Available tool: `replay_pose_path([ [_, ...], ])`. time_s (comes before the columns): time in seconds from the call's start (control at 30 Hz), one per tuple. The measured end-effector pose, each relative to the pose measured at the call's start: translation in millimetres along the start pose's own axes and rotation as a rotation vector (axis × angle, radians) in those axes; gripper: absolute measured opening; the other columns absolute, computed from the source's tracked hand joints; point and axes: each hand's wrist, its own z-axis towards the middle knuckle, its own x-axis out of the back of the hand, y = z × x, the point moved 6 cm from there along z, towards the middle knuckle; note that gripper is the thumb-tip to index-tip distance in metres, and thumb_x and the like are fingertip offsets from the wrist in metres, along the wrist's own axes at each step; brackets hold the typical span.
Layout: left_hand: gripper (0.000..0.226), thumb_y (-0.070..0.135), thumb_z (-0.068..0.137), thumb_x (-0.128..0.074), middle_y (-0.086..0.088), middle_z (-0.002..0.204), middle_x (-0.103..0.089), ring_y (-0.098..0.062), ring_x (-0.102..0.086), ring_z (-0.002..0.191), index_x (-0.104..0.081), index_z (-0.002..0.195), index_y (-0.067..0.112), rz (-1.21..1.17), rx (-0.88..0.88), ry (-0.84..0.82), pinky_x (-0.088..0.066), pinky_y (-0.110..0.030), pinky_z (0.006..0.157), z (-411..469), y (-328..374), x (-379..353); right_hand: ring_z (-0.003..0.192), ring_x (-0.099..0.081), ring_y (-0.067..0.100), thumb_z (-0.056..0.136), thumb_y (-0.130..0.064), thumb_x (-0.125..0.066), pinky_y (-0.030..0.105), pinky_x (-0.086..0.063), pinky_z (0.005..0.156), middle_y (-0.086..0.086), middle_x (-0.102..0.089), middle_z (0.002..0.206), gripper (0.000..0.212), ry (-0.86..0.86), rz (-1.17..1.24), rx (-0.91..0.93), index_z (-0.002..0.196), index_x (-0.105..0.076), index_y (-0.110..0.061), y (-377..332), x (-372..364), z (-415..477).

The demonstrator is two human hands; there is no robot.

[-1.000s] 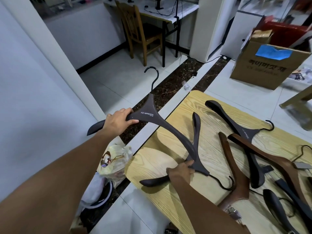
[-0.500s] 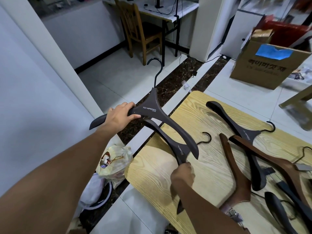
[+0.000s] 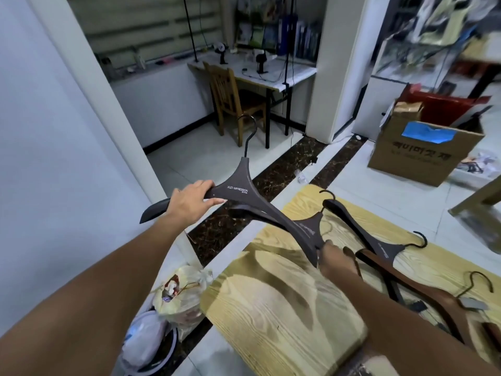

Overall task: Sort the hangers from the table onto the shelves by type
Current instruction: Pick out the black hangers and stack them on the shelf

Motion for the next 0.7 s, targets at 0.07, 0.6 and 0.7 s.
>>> replay_pose_path([
  [0.07, 0.041, 0.057, 0.089, -0.045, 0.002, 0.119, -0.057, -0.021, -0.053, 0.113, -0.049, 0.117, 0.027, -0.006, 0.027, 0.033, -0.034, -0.045, 0.093, -15, 4, 23, 0.097, -0.062, 0.030, 0.101, -0.043, -0.036, 0.036, -0.046, 0.075, 0.012, -0.063, 0.106, 0.041, 0.060, 0.020, 0.022, 0.112, -0.049, -0.006, 5, 35, 2],
  [0.6, 0.033, 0.060, 0.090, -0.041, 0.010, 0.088, -0.054, -0.013, -0.050, 0.078, -0.051, 0.100, 0.029, 0.149, 0.225, 0.320, -0.036, -0.033, 0.075, -200, 52, 168, 0.083, -0.063, 0.028, 0.094, -0.062, -0.035, 0.033, -0.041, 0.063, 0.006, -0.062, 0.087, 0.053, 0.378, -0.164, 0.449, 0.083, -0.049, -0.011, -36, 180, -88],
  [0.7, 0.032, 0.060, 0.090, -0.041, 0.011, 0.085, -0.052, -0.014, -0.050, 0.077, -0.049, 0.095, 0.029, 0.163, 0.288, 0.362, -0.034, -0.033, 0.076, -238, 53, 192, 0.075, -0.058, 0.024, 0.090, -0.066, -0.038, 0.031, -0.042, 0.062, 0.004, -0.060, 0.083, 0.056, 0.349, -0.213, 0.529, 0.084, -0.049, -0.012, -57, 182, -111],
])
